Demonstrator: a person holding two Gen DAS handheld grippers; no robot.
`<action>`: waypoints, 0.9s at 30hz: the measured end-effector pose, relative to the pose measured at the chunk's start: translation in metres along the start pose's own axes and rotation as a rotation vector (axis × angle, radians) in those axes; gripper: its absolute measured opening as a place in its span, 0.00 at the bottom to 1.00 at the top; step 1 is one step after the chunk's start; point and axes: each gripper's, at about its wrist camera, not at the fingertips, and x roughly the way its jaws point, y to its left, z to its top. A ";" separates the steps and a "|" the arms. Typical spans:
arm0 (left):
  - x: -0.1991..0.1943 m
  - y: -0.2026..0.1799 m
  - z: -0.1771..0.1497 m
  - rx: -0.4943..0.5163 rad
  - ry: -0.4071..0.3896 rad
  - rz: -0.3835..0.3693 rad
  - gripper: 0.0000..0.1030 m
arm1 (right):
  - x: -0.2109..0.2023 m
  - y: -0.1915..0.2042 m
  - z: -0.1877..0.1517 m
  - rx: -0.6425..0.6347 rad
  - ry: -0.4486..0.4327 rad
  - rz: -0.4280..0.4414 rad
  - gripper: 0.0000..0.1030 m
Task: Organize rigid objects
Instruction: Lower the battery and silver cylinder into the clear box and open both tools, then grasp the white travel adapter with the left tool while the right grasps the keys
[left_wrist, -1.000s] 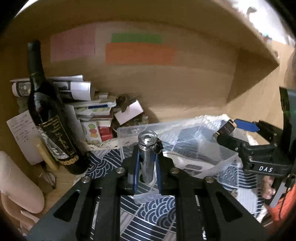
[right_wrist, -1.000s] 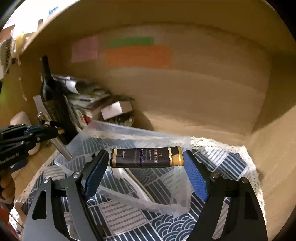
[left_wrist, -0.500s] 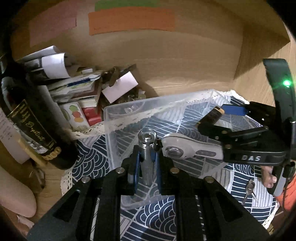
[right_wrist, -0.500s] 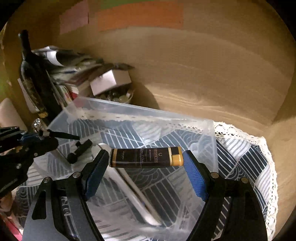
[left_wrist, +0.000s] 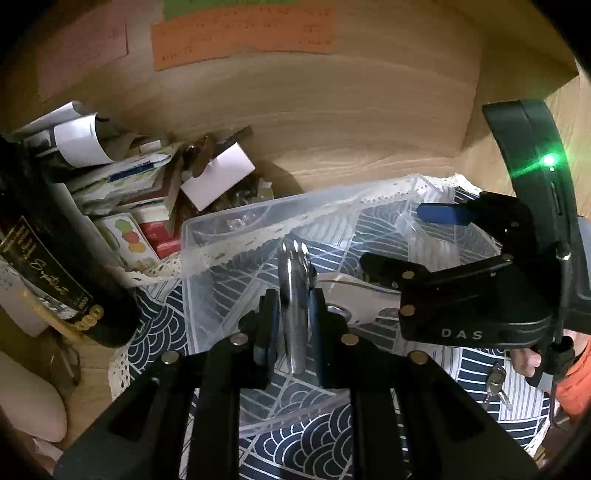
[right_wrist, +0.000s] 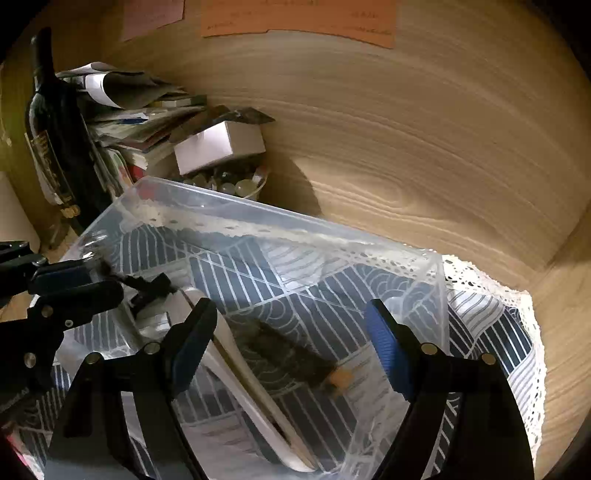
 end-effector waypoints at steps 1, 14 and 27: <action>-0.001 0.000 0.000 -0.002 0.000 -0.002 0.29 | -0.001 0.000 0.000 0.001 -0.003 0.002 0.79; -0.042 0.001 -0.005 -0.018 -0.071 -0.015 0.64 | -0.043 -0.001 -0.005 0.014 -0.068 0.006 0.81; -0.091 -0.008 -0.038 -0.025 -0.117 -0.043 0.88 | -0.123 -0.004 -0.048 0.030 -0.199 -0.044 0.91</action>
